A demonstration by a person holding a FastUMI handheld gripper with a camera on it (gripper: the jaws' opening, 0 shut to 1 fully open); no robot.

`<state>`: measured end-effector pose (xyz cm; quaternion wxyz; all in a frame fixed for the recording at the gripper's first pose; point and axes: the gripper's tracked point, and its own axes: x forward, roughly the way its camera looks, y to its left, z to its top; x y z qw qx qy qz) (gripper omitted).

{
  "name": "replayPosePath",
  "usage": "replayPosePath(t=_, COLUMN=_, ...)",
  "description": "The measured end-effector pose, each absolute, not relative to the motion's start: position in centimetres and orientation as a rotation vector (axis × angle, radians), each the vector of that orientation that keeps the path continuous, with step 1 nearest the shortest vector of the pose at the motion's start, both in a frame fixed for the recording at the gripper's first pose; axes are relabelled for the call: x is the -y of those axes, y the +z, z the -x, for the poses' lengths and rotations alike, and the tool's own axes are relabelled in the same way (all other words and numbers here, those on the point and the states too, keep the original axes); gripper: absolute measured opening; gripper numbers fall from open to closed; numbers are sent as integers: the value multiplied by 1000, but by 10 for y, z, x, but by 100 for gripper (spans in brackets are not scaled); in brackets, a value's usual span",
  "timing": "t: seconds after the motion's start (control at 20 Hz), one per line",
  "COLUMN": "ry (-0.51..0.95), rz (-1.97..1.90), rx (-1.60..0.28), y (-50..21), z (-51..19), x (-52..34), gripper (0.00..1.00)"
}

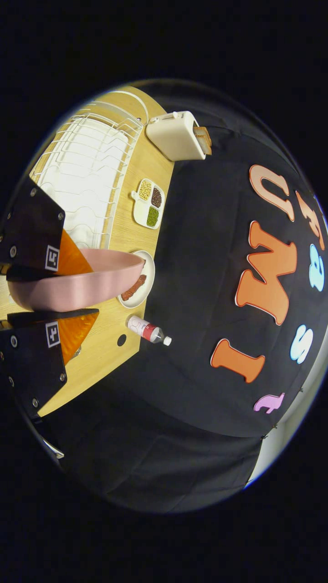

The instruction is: Take the plate from the dish rack, then take the spoon from the basket and place it into the plate.

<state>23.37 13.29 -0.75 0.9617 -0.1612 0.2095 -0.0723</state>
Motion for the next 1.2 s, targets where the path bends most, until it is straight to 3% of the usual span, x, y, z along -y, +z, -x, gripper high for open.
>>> replayPosePath(t=0.35, ry=-108, rz=247, rx=-406, y=13, z=-207, x=-146, gripper=26)
replayPosePath(t=0.75, ry=124, rz=80, rx=-398, y=34, z=-114, x=-193, gripper=26)
replayPosePath(t=1.2, ry=242, rz=-122, rx=-531, y=-42, z=-34, x=-180, gripper=26)
